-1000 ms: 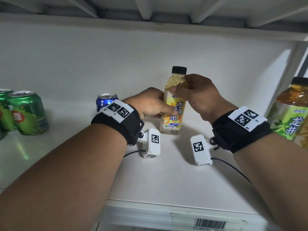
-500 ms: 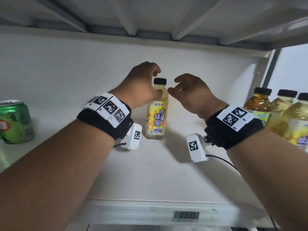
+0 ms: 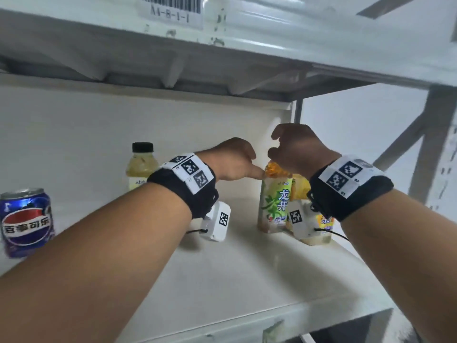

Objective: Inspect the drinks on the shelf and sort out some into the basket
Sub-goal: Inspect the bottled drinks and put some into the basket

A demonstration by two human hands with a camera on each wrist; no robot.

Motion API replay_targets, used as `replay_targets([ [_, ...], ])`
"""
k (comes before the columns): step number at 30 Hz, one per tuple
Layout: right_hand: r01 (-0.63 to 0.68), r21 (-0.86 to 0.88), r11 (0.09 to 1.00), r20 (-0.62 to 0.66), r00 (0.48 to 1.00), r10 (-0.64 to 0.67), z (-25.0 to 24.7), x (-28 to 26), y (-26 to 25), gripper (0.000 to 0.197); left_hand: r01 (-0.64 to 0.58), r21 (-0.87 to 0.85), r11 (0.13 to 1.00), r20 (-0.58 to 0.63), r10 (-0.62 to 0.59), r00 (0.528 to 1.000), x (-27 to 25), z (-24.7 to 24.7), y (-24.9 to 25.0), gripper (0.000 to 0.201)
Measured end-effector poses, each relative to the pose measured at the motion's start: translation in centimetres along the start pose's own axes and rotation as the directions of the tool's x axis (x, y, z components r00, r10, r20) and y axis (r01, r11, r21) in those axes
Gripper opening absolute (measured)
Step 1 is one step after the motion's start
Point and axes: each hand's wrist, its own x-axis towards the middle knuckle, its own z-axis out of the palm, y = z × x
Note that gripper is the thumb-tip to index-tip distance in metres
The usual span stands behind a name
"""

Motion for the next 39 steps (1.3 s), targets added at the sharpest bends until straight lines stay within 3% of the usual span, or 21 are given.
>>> replay_targets([
  [2, 0.027, -0.042, 0.999, 0.049, 0.998, -0.025, 0.3, 0.0, 0.6, 0.036, 0.015, -0.044, 0.999, 0.064, -0.012, 0.998, 1.0, 1.9, 0.4, 0.067],
  [5, 0.119, -0.046, 0.992, 0.035, 0.992, -0.118, 0.9, 0.1, 1.0, 0.030, 0.004, -0.111, 0.994, 0.104, 0.008, 0.995, 1.9, 3.8, 0.3, 0.044],
  [10, 0.127, 0.214, 0.969, -0.055, 0.991, -0.118, 1.9, 0.3, -0.3, 0.017, 0.077, -0.301, 0.950, 0.086, -0.053, 0.995, 1.0, 3.8, -1.6, 0.027],
  [13, 0.134, 0.394, 0.909, -0.120, 0.988, -0.094, 3.1, 0.5, -1.8, 0.016, 0.093, -0.403, 0.910, -0.003, -0.103, 0.995, -0.3, 2.6, -3.1, 0.022],
  [16, 0.080, 0.664, 0.744, -0.148, 0.989, 0.025, 4.6, 0.7, -3.0, 0.028, 0.071, -0.463, 0.884, -0.142, -0.153, 0.978, -1.8, 1.1, -4.5, 0.030],
  [18, -0.025, 0.798, 0.602, -0.027, 0.997, 0.077, 5.8, 0.6, -3.5, 0.031, 0.049, -0.487, 0.872, -0.223, -0.179, 0.958, -2.8, 0.6, -5.3, 0.041],
  [21, -0.197, 0.950, 0.243, 0.218, 0.974, -0.064, 7.8, 0.1, -3.6, 0.027, 0.022, -0.548, 0.836, -0.314, -0.230, 0.921, -4.0, 0.4, -6.3, 0.051],
  [22, -0.227, 0.956, 0.188, 0.254, 0.958, -0.134, 8.4, -0.2, -3.4, 0.034, 0.011, -0.564, 0.826, -0.345, -0.248, 0.905, -4.2, 0.4, -6.5, 0.057],
  [23, -0.244, 0.952, 0.184, 0.278, 0.941, -0.192, 8.9, -0.5, -3.4, 0.044, 0.002, -0.574, 0.819, -0.377, -0.266, 0.887, -4.2, 0.5, -6.7, 0.061],
  [26, -0.233, 0.927, 0.295, 0.311, 0.916, -0.254, 10.3, -1.3, -3.6, 0.062, -0.031, -0.594, 0.804, -0.428, -0.284, 0.858, -4.1, 0.9, -7.1, 0.062],
  [32, -0.170, 0.931, 0.322, 0.214, 0.971, -0.106, 10.8, -1.5, -3.7, 0.053, -0.033, -0.679, 0.733, -0.373, -0.307, 0.875, -3.6, 1.2, -7.2, 0.044],
  [34, -0.171, 0.945, 0.278, 0.187, 0.982, -0.032, 10.9, -1.3, -3.5, 0.047, -0.029, -0.714, 0.700, -0.323, -0.292, 0.900, -3.8, 1.2, -6.8, 0.048],
  [36, -0.184, 0.964, 0.190, 0.185, 0.983, 0.017, 10.9, -1.0, -3.5, 0.037, 0.010, -0.718, 0.696, -0.249, -0.270, 0.930, -4.1, 1.0, -6.5, 0.034],
  [39, -0.180, 0.981, 0.074, 0.181, 0.983, -0.012, 10.4, -0.7, -3.0, 0.023, 0.068, -0.673, 0.737, -0.142, -0.218, 0.965, -4.5, 1.6, -6.0, 0.036],
])
